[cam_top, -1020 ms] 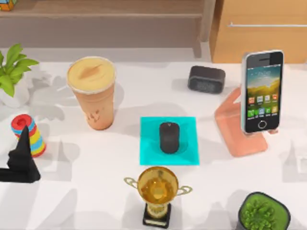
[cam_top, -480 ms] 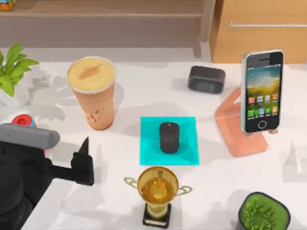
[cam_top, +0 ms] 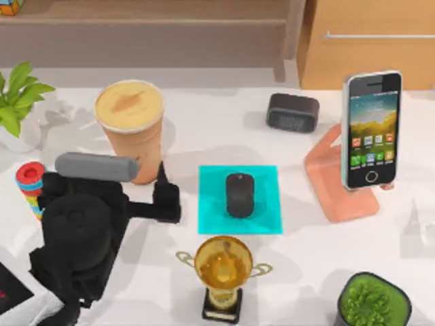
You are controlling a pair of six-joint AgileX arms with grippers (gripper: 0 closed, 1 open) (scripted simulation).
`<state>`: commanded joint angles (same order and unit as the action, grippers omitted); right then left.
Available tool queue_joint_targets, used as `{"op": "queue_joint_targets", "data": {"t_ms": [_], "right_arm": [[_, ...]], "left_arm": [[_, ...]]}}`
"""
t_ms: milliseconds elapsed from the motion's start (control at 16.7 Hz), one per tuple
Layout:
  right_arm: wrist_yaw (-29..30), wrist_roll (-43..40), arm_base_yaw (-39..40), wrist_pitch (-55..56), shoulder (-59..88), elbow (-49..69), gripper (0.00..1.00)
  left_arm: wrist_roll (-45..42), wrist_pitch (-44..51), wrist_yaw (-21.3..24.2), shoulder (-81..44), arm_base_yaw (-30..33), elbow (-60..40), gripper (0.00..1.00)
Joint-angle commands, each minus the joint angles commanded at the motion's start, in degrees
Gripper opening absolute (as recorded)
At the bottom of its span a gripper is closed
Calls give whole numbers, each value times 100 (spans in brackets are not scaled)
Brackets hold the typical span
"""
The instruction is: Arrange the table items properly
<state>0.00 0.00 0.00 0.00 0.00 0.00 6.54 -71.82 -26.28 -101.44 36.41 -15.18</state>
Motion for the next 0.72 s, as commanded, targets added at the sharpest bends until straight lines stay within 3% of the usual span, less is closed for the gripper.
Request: {"op": "queue_joint_targets", "data": {"t_ms": [360,720], "right_arm": [[0,0,0,0,0,0,100],[0,0,0,0,0,0,100]], "left_arm": [[-274,-1390,-679,-1446,17,-809,100],[-291,-1456,-713,-1506,10,-847,100]]}}
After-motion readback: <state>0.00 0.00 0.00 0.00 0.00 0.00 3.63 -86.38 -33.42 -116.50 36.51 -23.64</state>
